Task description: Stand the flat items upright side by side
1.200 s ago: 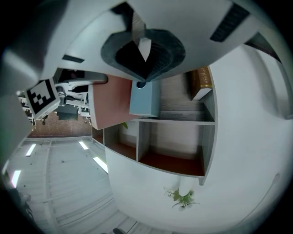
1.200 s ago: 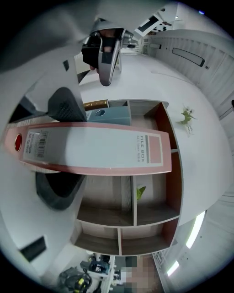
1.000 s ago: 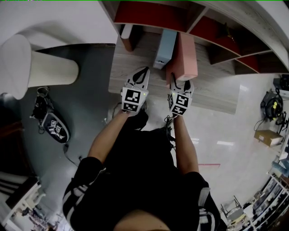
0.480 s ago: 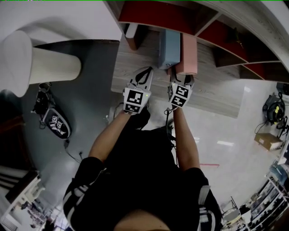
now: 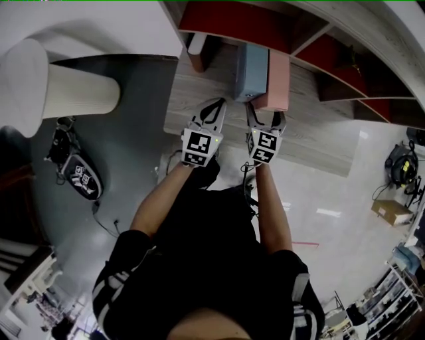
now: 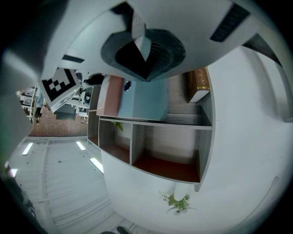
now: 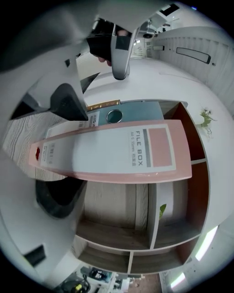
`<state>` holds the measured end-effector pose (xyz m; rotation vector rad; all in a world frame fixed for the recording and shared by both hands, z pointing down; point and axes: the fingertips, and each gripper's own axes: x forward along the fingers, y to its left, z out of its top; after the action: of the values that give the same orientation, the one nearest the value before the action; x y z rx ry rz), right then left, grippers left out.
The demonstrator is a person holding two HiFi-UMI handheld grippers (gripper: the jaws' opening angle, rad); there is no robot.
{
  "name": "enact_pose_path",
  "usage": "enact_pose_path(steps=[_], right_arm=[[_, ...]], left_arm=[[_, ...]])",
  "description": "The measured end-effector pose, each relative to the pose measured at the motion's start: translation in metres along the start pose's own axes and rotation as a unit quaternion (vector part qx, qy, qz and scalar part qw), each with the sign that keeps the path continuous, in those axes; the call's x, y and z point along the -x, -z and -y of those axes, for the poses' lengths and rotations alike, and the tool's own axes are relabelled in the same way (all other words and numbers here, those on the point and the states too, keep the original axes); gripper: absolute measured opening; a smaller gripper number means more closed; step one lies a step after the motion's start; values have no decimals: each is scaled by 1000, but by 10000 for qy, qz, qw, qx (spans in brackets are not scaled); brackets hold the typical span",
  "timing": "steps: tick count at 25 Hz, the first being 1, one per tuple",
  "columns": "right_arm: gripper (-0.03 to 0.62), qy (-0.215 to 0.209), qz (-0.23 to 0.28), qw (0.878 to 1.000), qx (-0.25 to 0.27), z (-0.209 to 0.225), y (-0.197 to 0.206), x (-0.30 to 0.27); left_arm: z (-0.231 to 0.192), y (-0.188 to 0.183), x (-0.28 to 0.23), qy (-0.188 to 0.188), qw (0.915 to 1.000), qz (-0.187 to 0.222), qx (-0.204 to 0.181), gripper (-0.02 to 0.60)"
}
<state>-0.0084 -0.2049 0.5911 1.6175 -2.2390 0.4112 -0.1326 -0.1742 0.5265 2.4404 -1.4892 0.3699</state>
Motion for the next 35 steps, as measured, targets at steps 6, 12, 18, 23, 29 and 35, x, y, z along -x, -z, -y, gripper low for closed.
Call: enact_pose_path(steps=[6, 12, 18, 23, 29, 35], right_arm=[[390, 45, 14, 10000, -76, -12, -4, -6], [391, -220, -7, 9991, -354, -30, -12, -20], [399, -382, 3, 9985, -387, -32, -15, -22], [399, -450, -82, 9986, -276, -29, -11, -23], [397, -385, -119, 9991, -106, -24, -6, -9], [392, -118, -246, 9992, 301, -18, 0, 5]], left_arm=[[0, 1, 6, -40, 10000, -6, 6, 21], [-8, 1, 17, -97, 9999, 23, -29, 21], [-12, -1, 25, -98, 9999, 34, -40, 21], [-12, 0, 23, -74, 10000, 48, -37, 21], [-6, -1, 20, -24, 10000, 55, -44, 21], [-1, -3, 21, -27, 10000, 76, -37, 21]])
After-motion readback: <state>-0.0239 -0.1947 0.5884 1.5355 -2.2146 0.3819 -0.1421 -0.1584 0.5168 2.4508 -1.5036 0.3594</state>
